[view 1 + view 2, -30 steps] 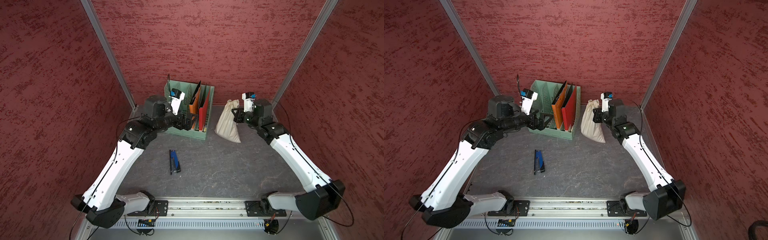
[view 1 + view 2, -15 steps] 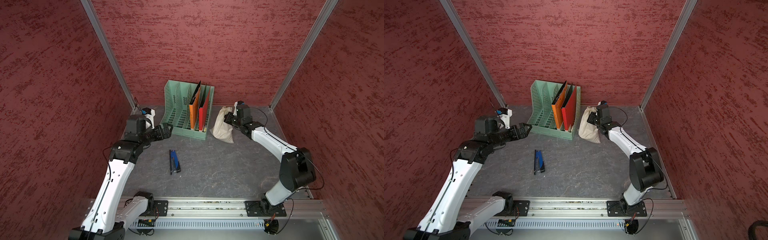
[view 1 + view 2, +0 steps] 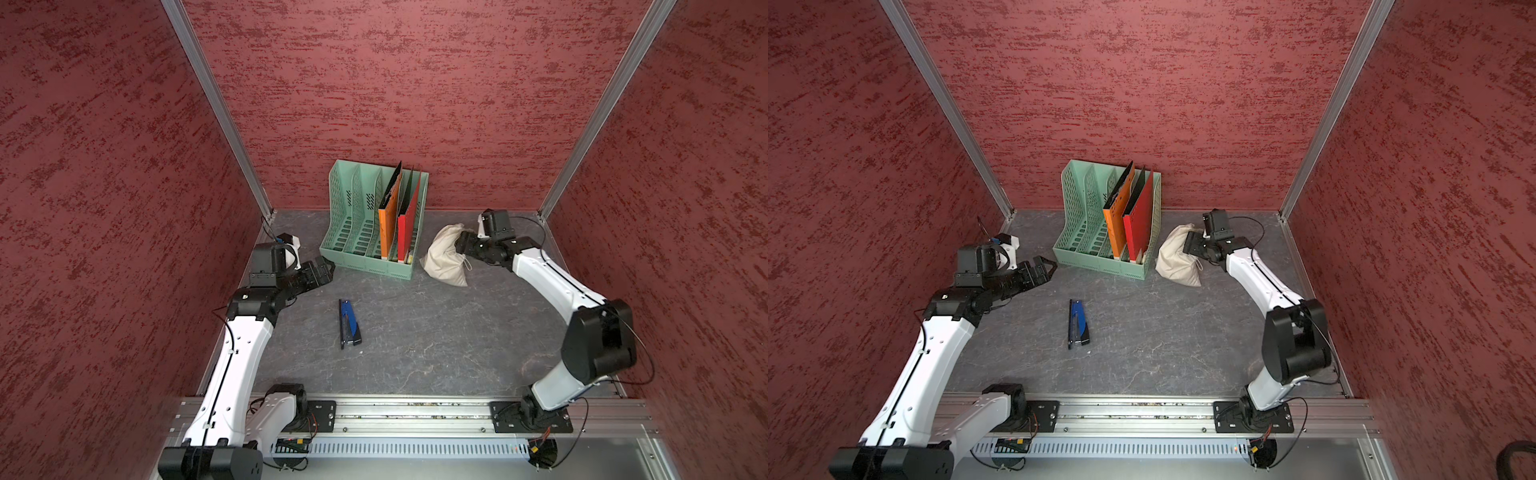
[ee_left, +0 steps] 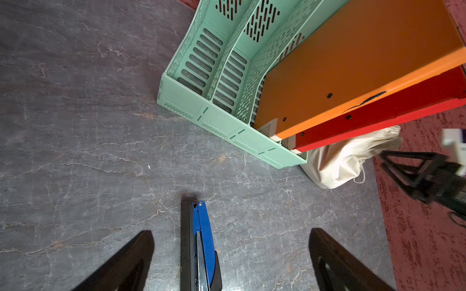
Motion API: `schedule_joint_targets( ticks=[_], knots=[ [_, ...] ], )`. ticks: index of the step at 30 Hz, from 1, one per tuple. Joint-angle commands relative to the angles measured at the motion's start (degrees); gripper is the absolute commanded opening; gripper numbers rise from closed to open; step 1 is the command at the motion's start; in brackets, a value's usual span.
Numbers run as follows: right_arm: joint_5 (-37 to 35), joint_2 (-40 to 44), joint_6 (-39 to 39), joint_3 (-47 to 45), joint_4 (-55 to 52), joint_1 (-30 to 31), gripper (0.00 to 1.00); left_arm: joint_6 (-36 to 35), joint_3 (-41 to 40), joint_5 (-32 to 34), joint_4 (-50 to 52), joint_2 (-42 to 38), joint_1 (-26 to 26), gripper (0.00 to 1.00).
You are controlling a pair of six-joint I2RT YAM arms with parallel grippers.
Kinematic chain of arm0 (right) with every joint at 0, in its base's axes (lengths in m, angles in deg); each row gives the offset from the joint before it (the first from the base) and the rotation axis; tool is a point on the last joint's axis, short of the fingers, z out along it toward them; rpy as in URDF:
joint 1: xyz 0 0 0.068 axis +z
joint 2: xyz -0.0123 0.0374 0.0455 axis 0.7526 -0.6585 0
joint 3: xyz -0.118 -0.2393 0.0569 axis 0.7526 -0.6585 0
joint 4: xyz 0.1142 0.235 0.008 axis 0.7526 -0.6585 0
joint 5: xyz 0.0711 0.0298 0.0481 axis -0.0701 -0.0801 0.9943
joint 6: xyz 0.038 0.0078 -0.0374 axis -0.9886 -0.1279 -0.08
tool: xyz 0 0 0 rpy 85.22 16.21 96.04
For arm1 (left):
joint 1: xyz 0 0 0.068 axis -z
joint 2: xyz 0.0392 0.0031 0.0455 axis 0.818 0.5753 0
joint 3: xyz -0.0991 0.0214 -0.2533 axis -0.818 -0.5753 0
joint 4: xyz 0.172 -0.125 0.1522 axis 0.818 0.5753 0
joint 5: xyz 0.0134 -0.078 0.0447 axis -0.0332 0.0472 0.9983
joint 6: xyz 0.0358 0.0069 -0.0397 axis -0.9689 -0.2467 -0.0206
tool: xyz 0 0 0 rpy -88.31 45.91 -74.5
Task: Close the soil bag
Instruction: Place the soil bag at the center of the board.
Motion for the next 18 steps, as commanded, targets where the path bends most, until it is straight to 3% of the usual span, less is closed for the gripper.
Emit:
schedule_joint_targets(
  ticks=[1,5,9,13,18],
  knots=[
    [5.73,10.50,5.25,-0.36,-6.44,-2.50,0.98,-0.79,-2.02,1.71,-6.70,-0.63,-1.77,1.00],
    [4.81,21.05,10.58,-9.65,0.05,-8.36,0.98,-3.99,-6.99,0.11,-14.83,-1.66,-3.23,1.00],
    [2.90,25.11,19.58,-25.67,19.01,-12.24,0.98,-6.12,-14.25,-0.27,-24.96,-1.91,-4.73,1.00],
    [0.52,21.70,24.20,-40.17,42.46,-13.08,0.98,-7.89,-20.17,-2.53,-35.45,-0.33,-6.93,1.00],
    [0.28,10.51,24.95,-46.72,62.43,-13.98,0.98,-12.56,-26.41,-2.32,-47.94,1.95,-8.00,1.00]
  ],
)
